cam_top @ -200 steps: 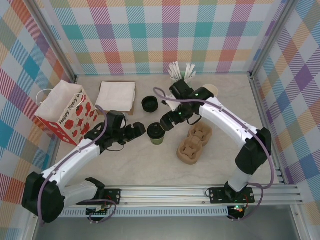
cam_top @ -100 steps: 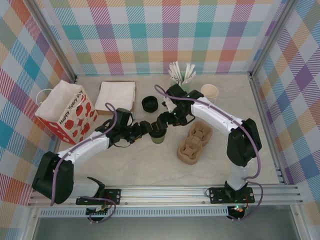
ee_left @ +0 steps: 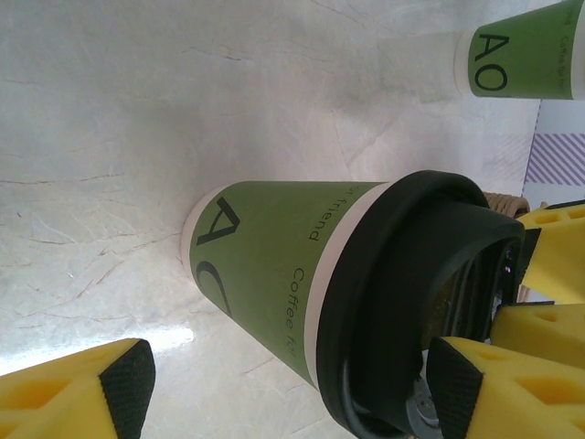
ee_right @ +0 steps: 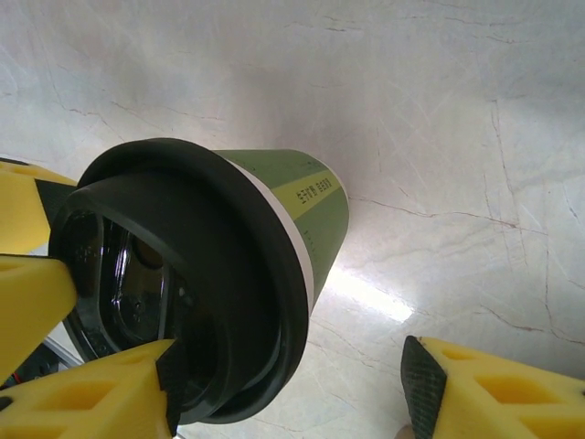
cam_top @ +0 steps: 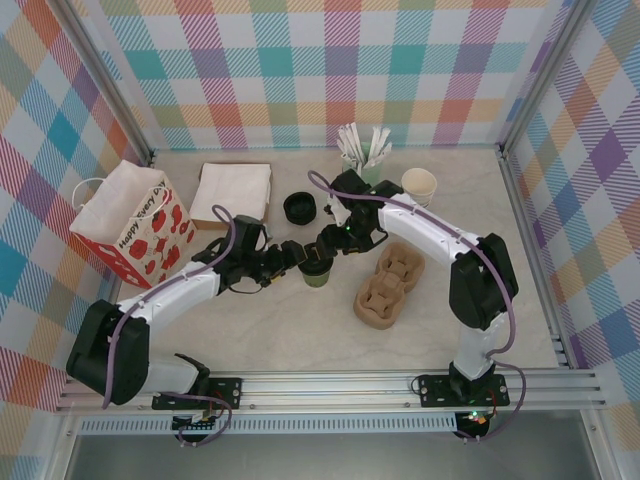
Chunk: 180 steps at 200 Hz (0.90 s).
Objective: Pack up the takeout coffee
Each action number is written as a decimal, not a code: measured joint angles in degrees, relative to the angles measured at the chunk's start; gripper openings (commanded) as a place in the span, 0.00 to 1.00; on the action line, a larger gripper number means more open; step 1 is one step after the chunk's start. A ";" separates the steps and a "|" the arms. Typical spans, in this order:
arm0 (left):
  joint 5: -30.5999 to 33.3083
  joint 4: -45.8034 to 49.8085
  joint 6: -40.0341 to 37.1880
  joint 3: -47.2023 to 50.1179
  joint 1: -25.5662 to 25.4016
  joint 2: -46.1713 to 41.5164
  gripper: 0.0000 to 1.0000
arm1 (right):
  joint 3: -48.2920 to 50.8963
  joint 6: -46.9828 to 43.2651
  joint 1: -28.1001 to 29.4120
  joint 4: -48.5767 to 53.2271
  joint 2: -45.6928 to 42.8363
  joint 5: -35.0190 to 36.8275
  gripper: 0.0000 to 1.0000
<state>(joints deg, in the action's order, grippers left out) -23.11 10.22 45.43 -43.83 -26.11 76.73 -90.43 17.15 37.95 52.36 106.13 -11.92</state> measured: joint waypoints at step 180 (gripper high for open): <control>0.66 0.07 -2.19 -0.61 -0.04 1.51 0.69 | -2.40 -0.02 0.00 3.10 3.23 -1.05 0.59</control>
<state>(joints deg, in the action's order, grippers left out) -22.46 10.28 43.24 -44.45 -26.15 78.24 -92.84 17.12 37.95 55.46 109.36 -12.97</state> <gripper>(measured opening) 0.699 0.605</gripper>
